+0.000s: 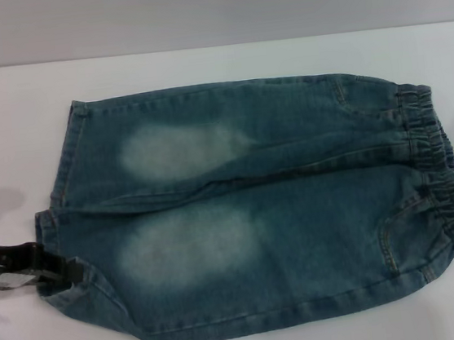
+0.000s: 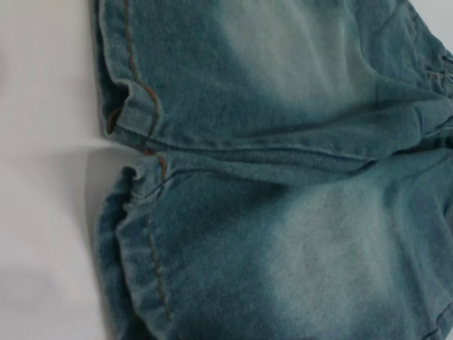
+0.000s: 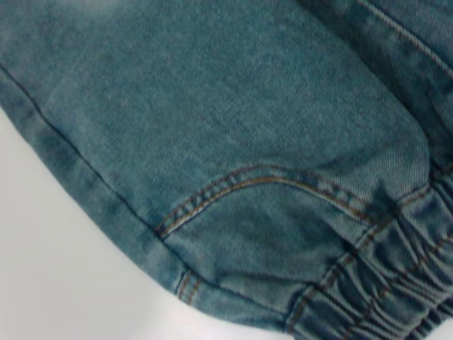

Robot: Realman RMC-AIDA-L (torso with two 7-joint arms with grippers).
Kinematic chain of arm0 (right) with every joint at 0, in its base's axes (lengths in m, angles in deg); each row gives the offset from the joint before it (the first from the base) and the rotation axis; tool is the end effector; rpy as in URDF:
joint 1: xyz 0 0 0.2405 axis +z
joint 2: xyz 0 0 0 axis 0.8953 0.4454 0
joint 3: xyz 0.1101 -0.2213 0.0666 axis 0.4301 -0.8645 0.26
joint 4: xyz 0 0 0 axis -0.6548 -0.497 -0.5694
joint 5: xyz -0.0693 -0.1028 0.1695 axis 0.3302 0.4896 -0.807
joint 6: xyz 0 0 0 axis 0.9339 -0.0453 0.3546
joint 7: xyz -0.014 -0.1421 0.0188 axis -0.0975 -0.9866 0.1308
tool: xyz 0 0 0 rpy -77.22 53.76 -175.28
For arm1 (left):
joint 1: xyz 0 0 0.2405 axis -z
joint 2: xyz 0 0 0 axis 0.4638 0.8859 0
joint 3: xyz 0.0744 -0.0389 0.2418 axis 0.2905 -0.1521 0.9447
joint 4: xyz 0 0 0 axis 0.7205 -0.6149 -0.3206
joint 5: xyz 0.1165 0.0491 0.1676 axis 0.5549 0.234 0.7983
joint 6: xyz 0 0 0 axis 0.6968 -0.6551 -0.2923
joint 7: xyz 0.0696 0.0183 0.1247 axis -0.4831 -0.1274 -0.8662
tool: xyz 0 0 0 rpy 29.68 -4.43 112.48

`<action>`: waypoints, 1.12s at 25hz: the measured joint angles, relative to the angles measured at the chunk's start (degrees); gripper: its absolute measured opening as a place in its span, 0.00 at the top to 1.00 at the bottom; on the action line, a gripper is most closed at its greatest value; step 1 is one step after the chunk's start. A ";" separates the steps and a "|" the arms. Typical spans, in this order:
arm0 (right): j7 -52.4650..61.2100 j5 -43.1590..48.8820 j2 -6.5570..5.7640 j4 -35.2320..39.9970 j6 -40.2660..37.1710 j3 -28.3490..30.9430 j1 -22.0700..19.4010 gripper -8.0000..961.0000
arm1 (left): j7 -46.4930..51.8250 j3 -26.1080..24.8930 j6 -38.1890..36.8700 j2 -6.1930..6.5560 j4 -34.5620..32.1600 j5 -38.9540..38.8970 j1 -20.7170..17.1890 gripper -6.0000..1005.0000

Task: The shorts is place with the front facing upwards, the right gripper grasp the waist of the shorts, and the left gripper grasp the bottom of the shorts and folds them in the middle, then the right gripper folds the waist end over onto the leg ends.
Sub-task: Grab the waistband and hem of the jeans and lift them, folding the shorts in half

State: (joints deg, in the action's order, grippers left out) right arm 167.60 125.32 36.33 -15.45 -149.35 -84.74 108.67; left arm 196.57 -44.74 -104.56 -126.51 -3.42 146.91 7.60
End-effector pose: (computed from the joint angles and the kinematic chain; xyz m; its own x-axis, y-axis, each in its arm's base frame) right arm 0.2789 0.3604 0.0587 0.6879 -0.5967 0.4131 -0.5568 -0.7990 -0.2269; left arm -0.3231 0.3179 0.0560 0.1608 0.9824 0.0948 0.9867 -0.1622 0.0072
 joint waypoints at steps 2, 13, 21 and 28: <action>0.00 0.37 -0.29 0.05 -0.43 0.00 -0.01 0.48 | -0.04 0.01 0.00 0.02 0.02 0.00 0.00 0.94; -0.06 1.59 0.06 0.03 0.39 -1.20 0.13 0.48 | -0.38 0.05 -0.01 0.00 0.17 0.00 -0.22 0.94; -0.19 1.25 0.97 -0.30 1.14 -1.23 0.30 0.48 | -0.42 0.03 0.00 -0.05 0.17 0.00 -0.50 0.94; -0.58 0.72 1.77 -0.37 1.94 -0.99 0.33 0.48 | -0.42 0.03 0.07 -0.33 0.05 0.00 -0.53 0.94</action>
State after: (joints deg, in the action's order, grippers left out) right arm 167.01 126.04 38.10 -15.82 -147.41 -85.73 108.99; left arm 196.15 -44.72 -104.49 -126.85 -3.37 146.91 7.08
